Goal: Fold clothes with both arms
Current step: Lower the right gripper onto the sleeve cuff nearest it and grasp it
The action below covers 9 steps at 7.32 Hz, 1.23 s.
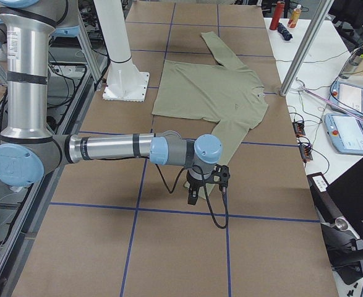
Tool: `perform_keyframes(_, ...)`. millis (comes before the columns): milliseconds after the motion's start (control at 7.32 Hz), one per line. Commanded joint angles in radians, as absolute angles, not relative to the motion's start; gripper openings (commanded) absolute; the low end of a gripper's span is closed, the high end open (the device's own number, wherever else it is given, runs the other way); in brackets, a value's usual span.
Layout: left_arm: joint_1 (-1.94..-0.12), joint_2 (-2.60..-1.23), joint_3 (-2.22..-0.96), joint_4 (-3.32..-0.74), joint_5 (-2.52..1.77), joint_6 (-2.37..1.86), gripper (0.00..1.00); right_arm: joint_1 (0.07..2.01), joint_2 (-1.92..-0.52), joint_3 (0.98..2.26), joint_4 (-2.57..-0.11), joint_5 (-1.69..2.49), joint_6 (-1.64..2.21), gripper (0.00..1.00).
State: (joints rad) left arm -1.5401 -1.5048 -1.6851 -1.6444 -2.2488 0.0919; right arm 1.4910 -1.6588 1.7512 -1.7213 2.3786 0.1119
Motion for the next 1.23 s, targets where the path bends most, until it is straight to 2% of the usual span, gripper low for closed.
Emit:
perform_keyframes(0,-1.540,-1.505,-1.686,-1.644,-2.249,0.094,1.00,1.491,-1.648,1.755,-1.721,2.379,0.126,1.00)
perform_keyframes(547,-1.523,-1.551,-1.691,-1.693,-2.238,0.092,1.00,1.482,-1.600,1.715,-1.648,2.381,0.150,1.00)
perform_keyframes(957,-1.519,-1.539,-1.672,-1.859,-2.250,0.098,1.00,1.435,-1.554,1.535,-1.450,2.411,0.164,1.00)
perform_keyframes(1093,-1.517,-1.546,-1.667,-1.934,-2.246,0.095,1.00,1.389,-1.554,1.473,-1.287,2.408,0.167,1.00)
